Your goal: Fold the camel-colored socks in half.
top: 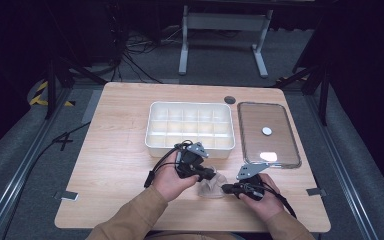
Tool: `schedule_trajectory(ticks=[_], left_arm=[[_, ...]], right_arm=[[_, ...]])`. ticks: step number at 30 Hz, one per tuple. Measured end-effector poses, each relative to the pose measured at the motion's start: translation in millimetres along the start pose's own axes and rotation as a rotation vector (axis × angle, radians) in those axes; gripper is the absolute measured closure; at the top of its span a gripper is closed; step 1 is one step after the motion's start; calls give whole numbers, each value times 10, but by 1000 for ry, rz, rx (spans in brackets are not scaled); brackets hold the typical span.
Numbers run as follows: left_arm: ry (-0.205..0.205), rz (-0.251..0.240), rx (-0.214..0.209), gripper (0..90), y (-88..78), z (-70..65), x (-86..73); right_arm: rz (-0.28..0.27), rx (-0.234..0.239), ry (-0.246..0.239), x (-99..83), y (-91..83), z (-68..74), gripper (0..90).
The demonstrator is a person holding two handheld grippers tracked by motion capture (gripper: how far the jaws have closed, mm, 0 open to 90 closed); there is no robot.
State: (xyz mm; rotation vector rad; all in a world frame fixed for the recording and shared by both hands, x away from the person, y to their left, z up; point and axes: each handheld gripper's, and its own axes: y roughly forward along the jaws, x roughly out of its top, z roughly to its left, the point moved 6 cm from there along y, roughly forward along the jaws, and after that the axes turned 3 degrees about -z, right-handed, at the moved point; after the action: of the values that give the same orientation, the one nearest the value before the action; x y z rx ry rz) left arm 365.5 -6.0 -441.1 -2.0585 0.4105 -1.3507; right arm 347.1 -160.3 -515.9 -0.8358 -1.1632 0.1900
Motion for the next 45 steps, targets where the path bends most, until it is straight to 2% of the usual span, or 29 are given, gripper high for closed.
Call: schedule_trajectory(ticks=[4,11,16,20,26,28,32,37,42,45], left_arm=[[10,29,-14,862,151,-2,0],[15,41,-24,861,243,25,-37],[19,71,-25,861,341,46,-105],[14,65,-27,861,404,69,-119],[17,61,-24,857,456,79,-120],[10,47,-25,806,470,87,-124],[19,11,-30,653,445,58,-99],[15,-58,-25,560,322,25,-40],[9,-112,-27,565,145,14,-11],[11,-90,-10,635,43,42,-69]], right_arm=[[-16,2,-1,-11,-1,-5,893],[-31,-14,-14,-25,-6,11,894],[-35,-18,-20,-29,-12,14,893],[-28,-37,-37,-29,-23,19,894],[-28,-37,-31,-33,-23,19,894],[-29,-37,-30,-33,-23,20,894],[-30,-34,-29,-33,-21,18,894],[-31,-28,-27,-33,-20,14,894],[-30,-25,-24,-32,-19,10,894],[-28,-23,-22,-31,-19,10,895]])
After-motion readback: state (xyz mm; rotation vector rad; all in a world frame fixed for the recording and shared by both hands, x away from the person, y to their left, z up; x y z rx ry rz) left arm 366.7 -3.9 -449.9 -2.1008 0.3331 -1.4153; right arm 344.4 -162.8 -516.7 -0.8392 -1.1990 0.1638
